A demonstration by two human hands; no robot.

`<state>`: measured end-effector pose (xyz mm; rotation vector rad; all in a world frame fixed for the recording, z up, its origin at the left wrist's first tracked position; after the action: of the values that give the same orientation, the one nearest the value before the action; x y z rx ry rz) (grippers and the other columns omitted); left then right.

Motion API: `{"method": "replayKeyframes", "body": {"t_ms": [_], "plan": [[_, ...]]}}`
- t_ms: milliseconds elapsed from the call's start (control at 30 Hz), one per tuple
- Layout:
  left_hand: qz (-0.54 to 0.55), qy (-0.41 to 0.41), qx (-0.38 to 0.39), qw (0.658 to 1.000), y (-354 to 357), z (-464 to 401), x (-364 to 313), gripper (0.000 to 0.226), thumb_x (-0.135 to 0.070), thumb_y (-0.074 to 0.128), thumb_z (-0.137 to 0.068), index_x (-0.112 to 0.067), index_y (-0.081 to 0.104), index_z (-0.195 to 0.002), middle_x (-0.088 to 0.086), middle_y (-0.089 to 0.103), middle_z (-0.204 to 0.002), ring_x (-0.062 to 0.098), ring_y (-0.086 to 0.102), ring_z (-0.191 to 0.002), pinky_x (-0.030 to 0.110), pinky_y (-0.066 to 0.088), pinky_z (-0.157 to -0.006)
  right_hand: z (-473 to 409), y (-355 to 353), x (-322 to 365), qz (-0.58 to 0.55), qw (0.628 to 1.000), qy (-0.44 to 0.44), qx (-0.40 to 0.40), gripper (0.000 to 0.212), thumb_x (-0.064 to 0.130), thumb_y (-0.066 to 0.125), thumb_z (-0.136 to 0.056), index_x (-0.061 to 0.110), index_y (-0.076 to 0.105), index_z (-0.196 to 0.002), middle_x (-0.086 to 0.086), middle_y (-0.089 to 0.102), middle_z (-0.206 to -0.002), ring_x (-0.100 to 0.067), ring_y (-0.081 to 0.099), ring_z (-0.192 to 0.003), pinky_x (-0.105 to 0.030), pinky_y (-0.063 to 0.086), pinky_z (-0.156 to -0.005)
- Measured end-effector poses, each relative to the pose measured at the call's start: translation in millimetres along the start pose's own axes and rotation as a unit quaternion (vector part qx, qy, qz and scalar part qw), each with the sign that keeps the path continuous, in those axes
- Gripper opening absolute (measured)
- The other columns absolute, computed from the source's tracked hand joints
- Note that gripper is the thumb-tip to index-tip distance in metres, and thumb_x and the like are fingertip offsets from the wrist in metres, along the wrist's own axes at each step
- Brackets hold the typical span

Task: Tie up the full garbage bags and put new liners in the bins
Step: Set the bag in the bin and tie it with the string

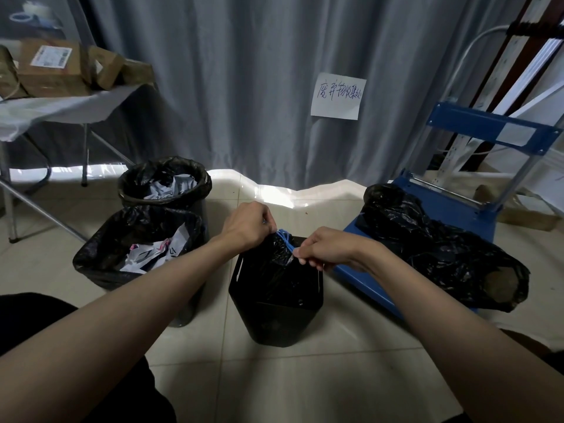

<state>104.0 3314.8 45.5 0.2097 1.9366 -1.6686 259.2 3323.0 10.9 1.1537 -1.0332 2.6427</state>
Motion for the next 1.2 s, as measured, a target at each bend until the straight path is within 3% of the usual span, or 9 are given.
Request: {"method": "replayKeyframes", "body": {"t_ms": [267,467,600,733,867,1033,1100,1200], "plan": [[-0.017,-0.007,-0.003,1.000,2.5,0.4,1.0,0.021,-0.019,0.070,-0.082,-0.028,0.063,-0.064,-0.010,0.072,-0.092,0.018,0.066,-0.092,0.034,0.054,-0.081,-0.3,2.6,3.6,0.012,1.000,0.006,0.004,0.034,0.026,0.055,-0.099,0.013,0.058,-0.068,-0.002,0.049,-0.060,-0.012,0.043,-0.054,-0.023,0.037,-0.054],[-0.034,-0.005,-0.007,0.999,3.6,-0.1,1.8,0.010,-0.016,0.070,-0.081,-0.024,0.071,-0.075,-0.004,0.073,-0.094,0.021,0.066,-0.092,0.032,0.053,-0.077,1.1,4.6,10.6,0.028,1.000,-0.010,-0.004,0.030,0.021,0.055,-0.097,0.011,0.060,-0.069,-0.003,0.052,-0.060,-0.012,0.046,-0.054,-0.020,0.038,-0.050],[-0.029,-0.003,-0.009,1.000,4.7,-1.4,2.5,0.014,-0.013,0.068,-0.080,-0.024,0.070,-0.071,-0.004,0.072,-0.089,0.020,0.066,-0.088,0.033,0.055,-0.076,-1.2,0.8,11.0,0.015,0.999,-0.026,-0.018,0.029,0.020,0.057,-0.096,0.011,0.065,-0.070,-0.003,0.057,-0.064,-0.013,0.050,-0.058,-0.022,0.041,-0.055],[0.011,-0.012,0.000,1.000,-2.2,-7.2,8.7,0.023,-0.014,0.070,-0.077,-0.027,0.067,-0.059,-0.011,0.070,-0.074,0.015,0.067,-0.080,0.030,0.055,-0.071,-2.3,-17.7,12.0,-0.062,0.989,-0.081,-0.104,0.021,0.025,0.069,-0.087,0.012,0.074,-0.071,-0.002,0.063,-0.065,-0.010,0.054,-0.060,-0.023,0.044,-0.059],[0.035,0.007,0.035,0.999,-11.9,-10.8,3.6,0.024,-0.025,0.085,-0.068,-0.026,0.067,-0.053,-0.008,0.070,-0.066,0.012,0.066,-0.073,0.029,0.052,-0.070,-2.6,-37.3,21.0,-0.217,0.948,-0.147,-0.182,0.016,0.016,0.076,-0.082,0.001,0.074,-0.080,-0.007,0.069,-0.078,-0.008,0.063,-0.075,-0.019,0.048,-0.067],[0.094,0.042,0.115,0.988,-23.2,-4.8,-17.2,0.018,-0.023,0.087,-0.068,-0.021,0.071,-0.058,-0.002,0.069,-0.061,0.005,0.052,-0.054,0.018,0.042,-0.054,-9.9,-29.7,22.5,-0.318,0.911,-0.155,-0.211,0.015,0.004,0.073,-0.082,-0.009,0.071,-0.089,-0.019,0.071,-0.083,-0.021,0.066,-0.077,-0.036,0.055,-0.078],[0.110,0.044,0.133,0.984,-28.3,-1.1,-20.4,0.016,-0.025,0.086,-0.070,-0.016,0.074,-0.066,-0.002,0.070,-0.061,0.007,0.053,-0.057,0.019,0.043,-0.056,-11.4,-29.6,24.2,-0.324,0.905,-0.163,-0.220,0.013,0.001,0.069,-0.085,-0.010,0.069,-0.089,-0.018,0.070,-0.078,-0.021,0.063,-0.071,-0.033,0.053,-0.072],[0.139,0.034,0.143,0.979,-34.3,3.0,-20.6,0.018,-0.028,0.084,-0.073,-0.012,0.075,-0.068,-0.001,0.071,-0.064,0.006,0.053,-0.057,0.013,0.040,-0.052,-13.7,-29.0,24.8,-0.269,0.924,-0.156,-0.221,0.012,0.007,0.067,-0.089,-0.001,0.072,-0.096,-0.008,0.067,-0.072,-0.012,0.058,-0.065,-0.018,0.044,-0.058]]}}
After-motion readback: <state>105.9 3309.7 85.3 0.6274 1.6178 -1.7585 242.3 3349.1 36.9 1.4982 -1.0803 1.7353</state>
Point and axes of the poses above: each hand's wrist, its own z-axis away from the middle knuckle, its own y-axis out of the palm, x = y × z, the point moved 10 cm from there along -z, towards the middle knuckle
